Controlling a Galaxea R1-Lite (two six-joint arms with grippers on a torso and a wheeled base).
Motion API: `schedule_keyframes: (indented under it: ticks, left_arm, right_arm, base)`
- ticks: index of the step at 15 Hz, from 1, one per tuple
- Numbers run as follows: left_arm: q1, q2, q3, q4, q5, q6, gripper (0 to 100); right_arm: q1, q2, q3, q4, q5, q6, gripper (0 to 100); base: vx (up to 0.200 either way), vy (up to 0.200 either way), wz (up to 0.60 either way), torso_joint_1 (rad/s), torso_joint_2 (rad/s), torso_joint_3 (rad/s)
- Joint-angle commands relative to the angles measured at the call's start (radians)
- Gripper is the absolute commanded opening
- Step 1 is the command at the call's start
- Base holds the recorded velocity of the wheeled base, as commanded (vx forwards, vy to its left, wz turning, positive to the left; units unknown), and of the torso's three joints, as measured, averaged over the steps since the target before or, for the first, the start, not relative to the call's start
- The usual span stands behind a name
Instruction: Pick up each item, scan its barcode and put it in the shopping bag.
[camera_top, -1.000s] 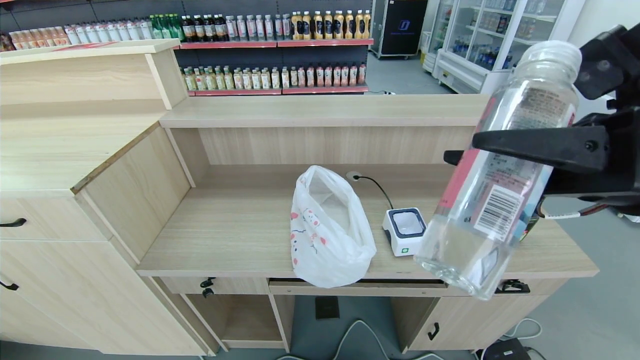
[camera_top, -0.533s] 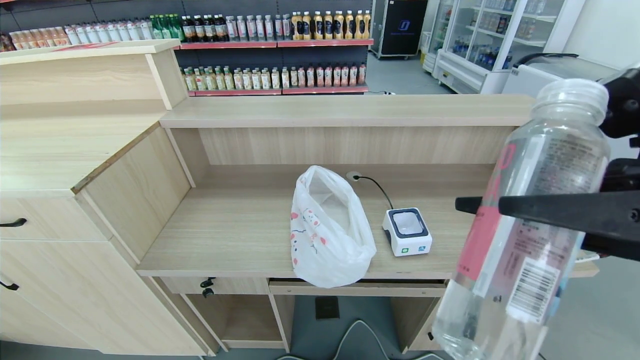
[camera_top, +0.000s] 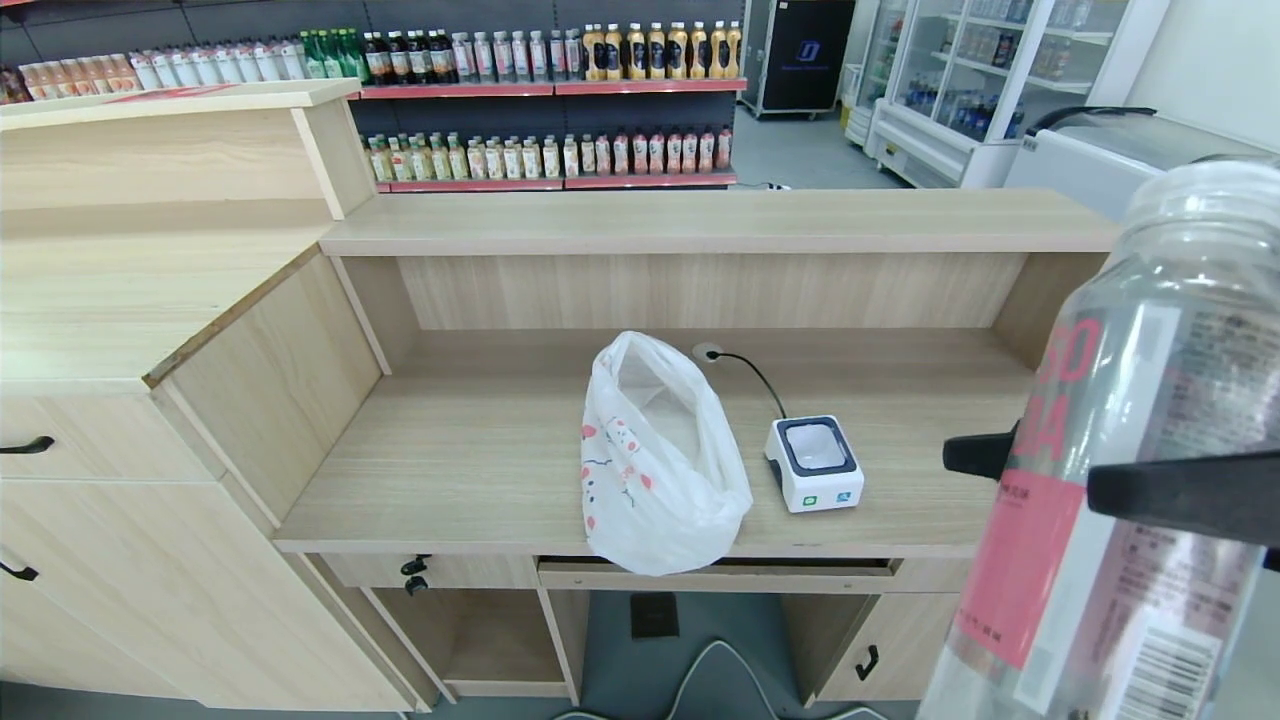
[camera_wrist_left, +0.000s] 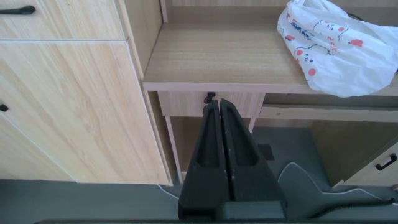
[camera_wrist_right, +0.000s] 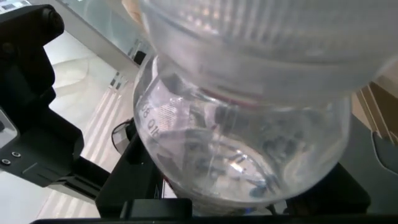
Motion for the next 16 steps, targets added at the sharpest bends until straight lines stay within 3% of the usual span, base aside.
schedule_keyframes:
  ticks: [1, 16]
  left_arm:
    - [0.000, 0.000, 0.000, 0.000, 0.000, 0.000, 0]
    - [0.000, 0.000, 0.000, 0.000, 0.000, 0.000, 0]
  right_arm:
    - [0.009, -0.016, 0.018, 0.001, 0.000, 0.000, 0]
    - [0.000, -0.041, 0.036, 0.020, -0.003, 0.000, 0]
  base:
    - [0.000, 0.000, 0.00, 0.000, 0.00, 0.000]
    - [0.000, 0.000, 0.00, 0.000, 0.00, 0.000]
